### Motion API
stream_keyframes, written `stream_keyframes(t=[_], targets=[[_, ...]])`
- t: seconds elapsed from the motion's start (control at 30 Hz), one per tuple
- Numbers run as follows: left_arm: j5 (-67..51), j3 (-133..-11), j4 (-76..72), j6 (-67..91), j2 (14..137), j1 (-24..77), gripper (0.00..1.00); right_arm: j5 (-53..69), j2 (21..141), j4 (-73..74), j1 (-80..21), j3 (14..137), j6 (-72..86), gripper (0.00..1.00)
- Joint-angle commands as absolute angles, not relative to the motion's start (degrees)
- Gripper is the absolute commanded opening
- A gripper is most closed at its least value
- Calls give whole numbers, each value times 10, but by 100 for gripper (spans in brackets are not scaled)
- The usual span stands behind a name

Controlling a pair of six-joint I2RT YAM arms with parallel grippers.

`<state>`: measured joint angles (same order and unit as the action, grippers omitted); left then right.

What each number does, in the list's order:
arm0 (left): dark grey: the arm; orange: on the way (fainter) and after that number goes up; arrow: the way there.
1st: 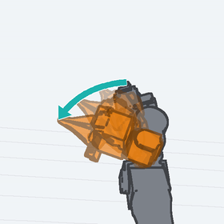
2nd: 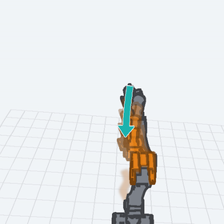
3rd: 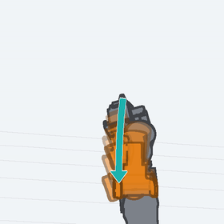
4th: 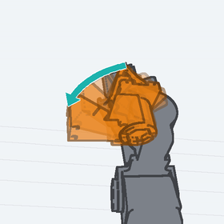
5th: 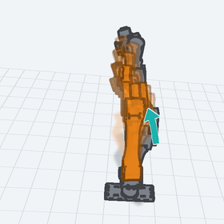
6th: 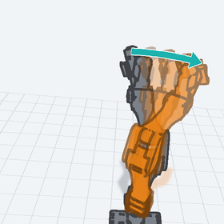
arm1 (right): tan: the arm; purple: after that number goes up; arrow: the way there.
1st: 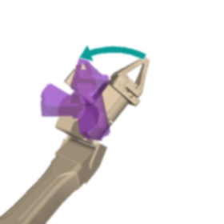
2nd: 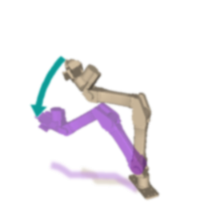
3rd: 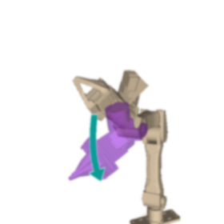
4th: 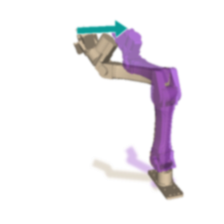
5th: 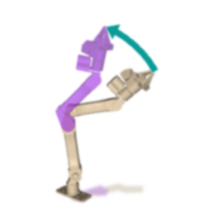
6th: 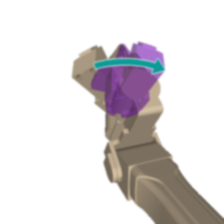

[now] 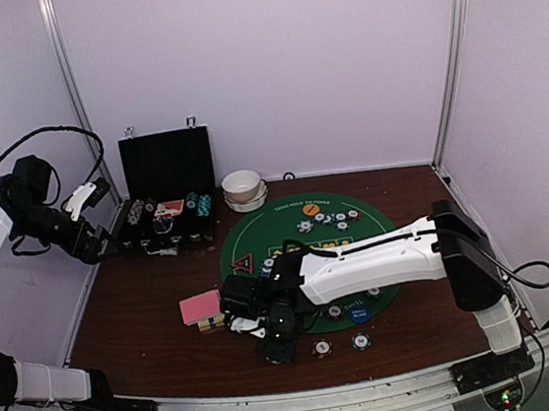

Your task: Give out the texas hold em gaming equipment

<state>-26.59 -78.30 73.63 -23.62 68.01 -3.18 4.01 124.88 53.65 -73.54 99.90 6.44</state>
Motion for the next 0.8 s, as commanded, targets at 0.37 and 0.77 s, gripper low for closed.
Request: stream_keyframes(t=[0.37, 0.77], targets=[[-266, -791, 741, -240, 674, -36, 98, 16, 1112, 548, -658, 976, 110, 0], [-273, -789, 741, -244, 676, -36, 98, -70, 978, 502, -452, 732, 204, 0]])
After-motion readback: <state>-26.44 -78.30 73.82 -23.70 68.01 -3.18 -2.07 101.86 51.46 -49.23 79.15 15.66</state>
